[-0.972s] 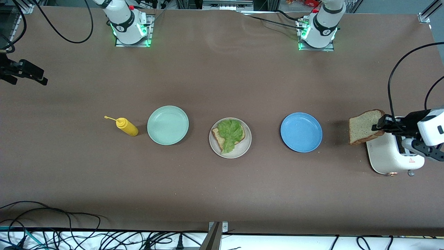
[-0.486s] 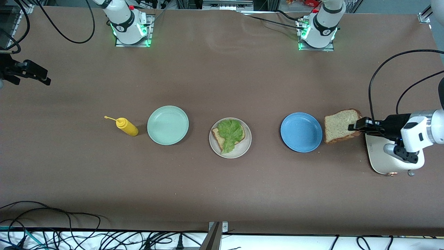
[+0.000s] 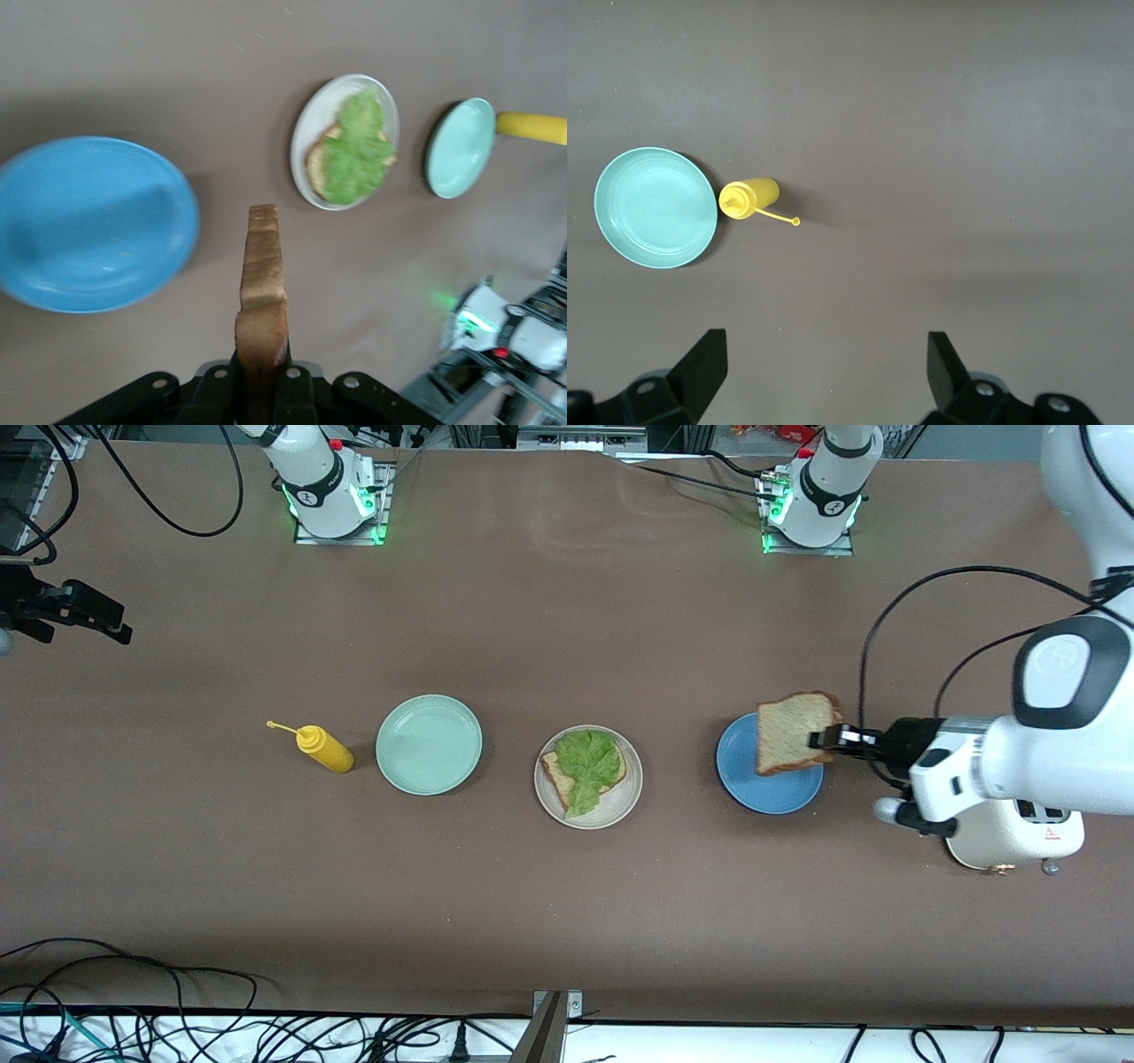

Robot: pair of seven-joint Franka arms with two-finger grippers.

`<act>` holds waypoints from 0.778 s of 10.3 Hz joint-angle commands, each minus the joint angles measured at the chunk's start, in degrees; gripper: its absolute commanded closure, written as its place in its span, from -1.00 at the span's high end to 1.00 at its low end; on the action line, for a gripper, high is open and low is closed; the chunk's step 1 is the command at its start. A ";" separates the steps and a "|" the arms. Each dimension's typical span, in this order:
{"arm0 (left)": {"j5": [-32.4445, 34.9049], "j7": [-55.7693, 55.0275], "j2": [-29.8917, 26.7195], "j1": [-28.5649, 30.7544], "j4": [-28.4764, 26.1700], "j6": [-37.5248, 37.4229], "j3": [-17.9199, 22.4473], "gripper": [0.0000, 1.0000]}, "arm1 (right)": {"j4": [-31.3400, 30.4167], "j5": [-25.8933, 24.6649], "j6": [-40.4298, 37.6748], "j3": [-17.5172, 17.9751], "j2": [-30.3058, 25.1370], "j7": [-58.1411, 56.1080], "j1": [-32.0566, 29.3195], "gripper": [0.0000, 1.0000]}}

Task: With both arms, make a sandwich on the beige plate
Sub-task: 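Carry the toast with the left gripper over the beige plate, then lower the toast onto the lettuce with the left gripper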

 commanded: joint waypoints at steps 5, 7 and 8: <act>-5.83 -14.01 6.57 -12.23 0.71 12.54 0.32 -1.00 | 0.23 -0.33 -0.69 -0.26 -0.12 0.50 0.20 1.00; -5.83 -19.81 8.51 -16.27 0.71 19.57 0.32 -1.00 | 0.23 -0.33 -0.60 -0.26 -0.12 0.50 0.29 1.00; -5.83 -21.76 9.39 -18.11 0.71 22.30 0.41 -1.00 | 0.15 -0.33 -0.69 -0.17 -0.12 0.50 0.29 1.00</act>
